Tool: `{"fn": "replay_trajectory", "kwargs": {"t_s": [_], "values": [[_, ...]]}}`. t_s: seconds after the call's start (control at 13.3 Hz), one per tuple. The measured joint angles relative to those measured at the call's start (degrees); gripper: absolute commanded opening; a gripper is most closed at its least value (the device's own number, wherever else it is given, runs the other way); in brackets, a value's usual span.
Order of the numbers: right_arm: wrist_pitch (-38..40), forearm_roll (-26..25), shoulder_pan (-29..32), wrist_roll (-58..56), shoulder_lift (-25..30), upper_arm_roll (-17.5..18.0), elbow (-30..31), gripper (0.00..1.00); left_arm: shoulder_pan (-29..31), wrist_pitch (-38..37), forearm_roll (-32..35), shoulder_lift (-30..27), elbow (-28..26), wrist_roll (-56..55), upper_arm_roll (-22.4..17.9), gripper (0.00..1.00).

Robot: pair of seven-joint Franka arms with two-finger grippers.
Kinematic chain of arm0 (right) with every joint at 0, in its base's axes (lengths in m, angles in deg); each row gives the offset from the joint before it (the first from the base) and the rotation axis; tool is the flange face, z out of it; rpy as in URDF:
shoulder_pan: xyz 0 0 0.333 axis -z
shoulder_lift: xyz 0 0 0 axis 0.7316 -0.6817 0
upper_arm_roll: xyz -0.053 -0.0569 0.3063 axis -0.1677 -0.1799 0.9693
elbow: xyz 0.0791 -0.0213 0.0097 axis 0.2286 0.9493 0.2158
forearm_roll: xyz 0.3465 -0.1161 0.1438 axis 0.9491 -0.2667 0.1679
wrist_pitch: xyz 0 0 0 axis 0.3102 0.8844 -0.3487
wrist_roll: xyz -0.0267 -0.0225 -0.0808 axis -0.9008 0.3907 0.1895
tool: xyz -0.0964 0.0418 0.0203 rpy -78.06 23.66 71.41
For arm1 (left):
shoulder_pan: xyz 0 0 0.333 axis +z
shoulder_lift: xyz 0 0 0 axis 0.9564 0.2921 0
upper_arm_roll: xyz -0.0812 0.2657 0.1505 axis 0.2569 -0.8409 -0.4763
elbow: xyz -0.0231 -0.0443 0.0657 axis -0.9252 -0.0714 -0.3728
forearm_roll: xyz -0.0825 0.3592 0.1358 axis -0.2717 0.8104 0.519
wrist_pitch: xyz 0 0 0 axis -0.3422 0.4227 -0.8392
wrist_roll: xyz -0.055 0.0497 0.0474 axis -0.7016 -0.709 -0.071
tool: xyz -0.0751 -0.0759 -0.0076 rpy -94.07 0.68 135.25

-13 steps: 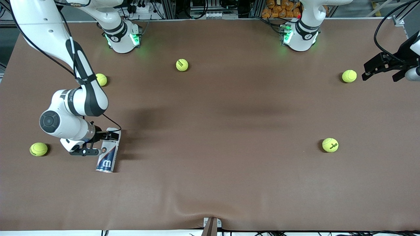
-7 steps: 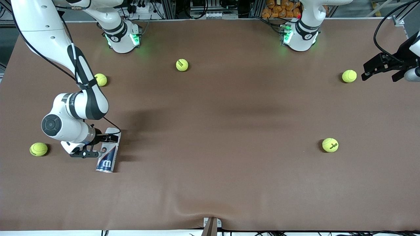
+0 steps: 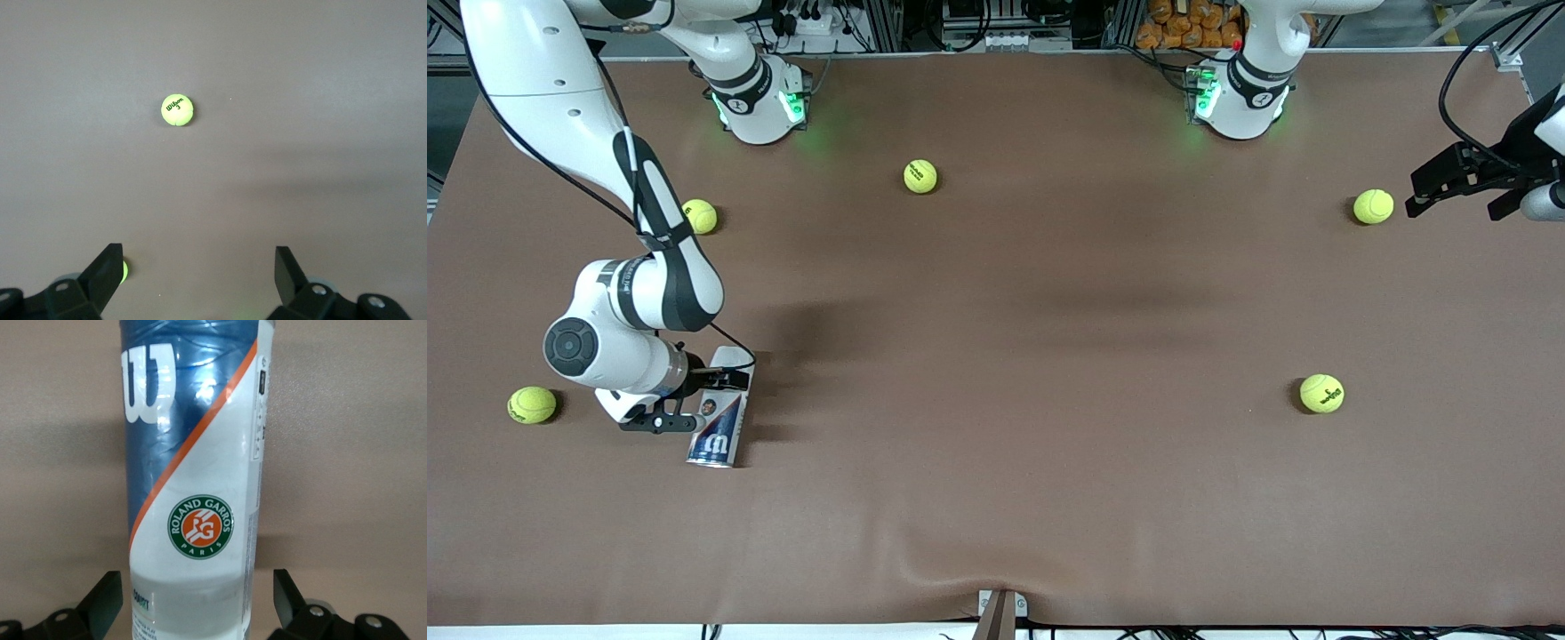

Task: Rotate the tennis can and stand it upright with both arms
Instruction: 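Close the right gripper around the middle of the can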

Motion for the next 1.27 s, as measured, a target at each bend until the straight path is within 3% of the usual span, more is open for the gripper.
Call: {"fn": "replay_trajectory", "kwargs": {"t_s": [0.82,1.27], "values": [[0.11,-0.01,0.00,0.01,-0.70,0.02,-0.27,0.72,0.00,-0.06,0.00,0.00,0.00,0.00,0.00,1.00],[2.93,-0.09,-1.74,0.00,-0.60,0.47,-2.51,0.70,0.00,-0.07,0.00,0.01,-0.01,0.00,0.00,1.00]]}}
